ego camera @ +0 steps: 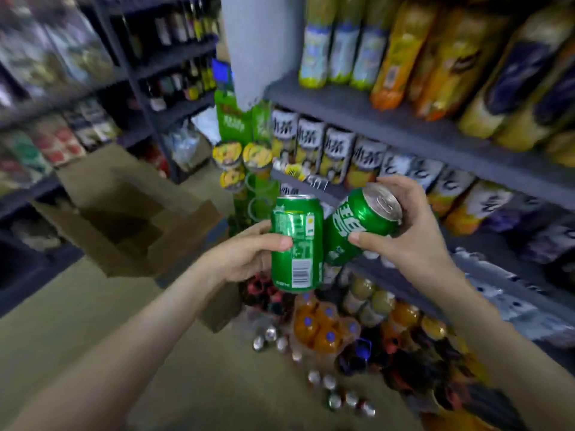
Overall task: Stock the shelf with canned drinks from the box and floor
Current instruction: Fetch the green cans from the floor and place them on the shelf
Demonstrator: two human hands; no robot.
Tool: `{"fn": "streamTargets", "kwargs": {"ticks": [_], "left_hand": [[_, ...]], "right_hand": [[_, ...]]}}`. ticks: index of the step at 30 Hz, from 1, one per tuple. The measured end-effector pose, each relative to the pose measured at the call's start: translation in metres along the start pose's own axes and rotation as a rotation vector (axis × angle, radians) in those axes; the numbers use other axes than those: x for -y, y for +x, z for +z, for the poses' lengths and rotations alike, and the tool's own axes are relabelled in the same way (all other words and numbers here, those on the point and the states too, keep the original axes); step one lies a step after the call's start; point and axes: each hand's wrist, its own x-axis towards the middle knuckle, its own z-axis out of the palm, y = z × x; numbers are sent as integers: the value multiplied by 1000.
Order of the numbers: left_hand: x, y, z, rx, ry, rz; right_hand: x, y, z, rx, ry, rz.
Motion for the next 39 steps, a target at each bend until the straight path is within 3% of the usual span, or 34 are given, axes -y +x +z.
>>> {"fn": "streamTargets", "kwargs": {"ticks": [8,14,19,26,32,39], "left_hand": [[-101,68,117,73,250,237],[-151,116,182,29,284,445],[-204,153,194,22,285,621],[-286,199,165,-95,304,812],[-336,243,149,-104,486,917],[-351,287,152,-97,720,900]], "right_hand": [[76,23,-143,-283,1,-215],[105,49,-209,-356,-22,-349],[131,87,-228,-389,-166,-388],[158,182,-221,-578,-151,-345],[175,254,-233,-732,-197,-291],[165,287,-244,-820,-416,-124]]}}
